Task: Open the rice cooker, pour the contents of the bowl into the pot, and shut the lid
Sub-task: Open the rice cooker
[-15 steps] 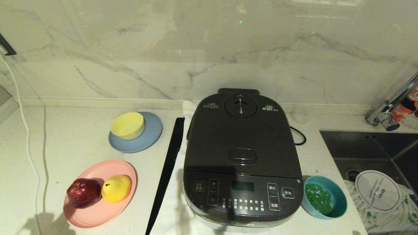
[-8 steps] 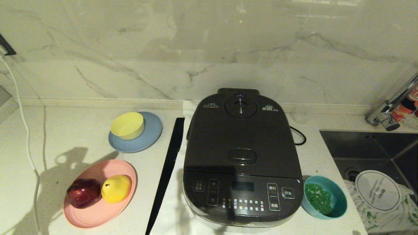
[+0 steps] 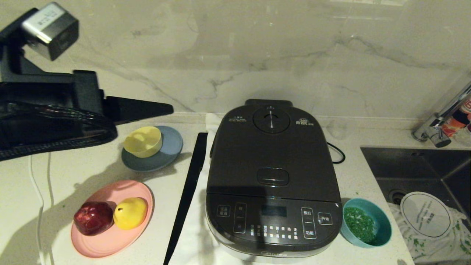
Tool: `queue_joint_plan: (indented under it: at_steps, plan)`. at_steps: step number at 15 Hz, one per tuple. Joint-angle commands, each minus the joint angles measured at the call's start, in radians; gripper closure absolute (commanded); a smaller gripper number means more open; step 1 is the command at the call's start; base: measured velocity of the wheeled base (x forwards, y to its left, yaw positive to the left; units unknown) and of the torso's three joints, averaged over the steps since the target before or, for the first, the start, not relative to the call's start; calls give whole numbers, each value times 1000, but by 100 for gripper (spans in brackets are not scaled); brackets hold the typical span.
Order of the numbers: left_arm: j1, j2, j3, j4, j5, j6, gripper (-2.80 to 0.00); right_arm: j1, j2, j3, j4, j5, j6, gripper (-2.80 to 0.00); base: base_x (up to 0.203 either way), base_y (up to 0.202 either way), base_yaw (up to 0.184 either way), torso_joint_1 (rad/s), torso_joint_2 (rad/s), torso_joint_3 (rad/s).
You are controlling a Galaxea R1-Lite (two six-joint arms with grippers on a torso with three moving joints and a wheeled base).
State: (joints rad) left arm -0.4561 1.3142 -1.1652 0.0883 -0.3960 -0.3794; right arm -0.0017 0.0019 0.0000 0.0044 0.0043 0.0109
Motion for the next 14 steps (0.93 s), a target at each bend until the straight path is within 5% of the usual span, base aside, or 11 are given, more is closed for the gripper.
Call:
queue_joint_plan:
  at_steps: [1, 3, 5, 14]
  plan:
    - [-116, 104, -13, -31, 88, -2, 0, 0, 0, 0, 0, 0, 0, 0, 0, 0, 0, 0, 0, 0]
    - [-198, 156, -14, -78, 178, -6, 0, 0, 0, 0, 0, 0, 0, 0, 0, 0, 0, 0, 0, 0]
    - [-252, 195, -14, -95, 199, -13, 0, 0, 0, 0, 0, 0, 0, 0, 0, 0, 0, 0, 0, 0]
    - [-407, 323, -14, -194, 432, -18, 0, 0, 0, 0, 0, 0, 0, 0, 0, 0, 0, 0, 0, 0]
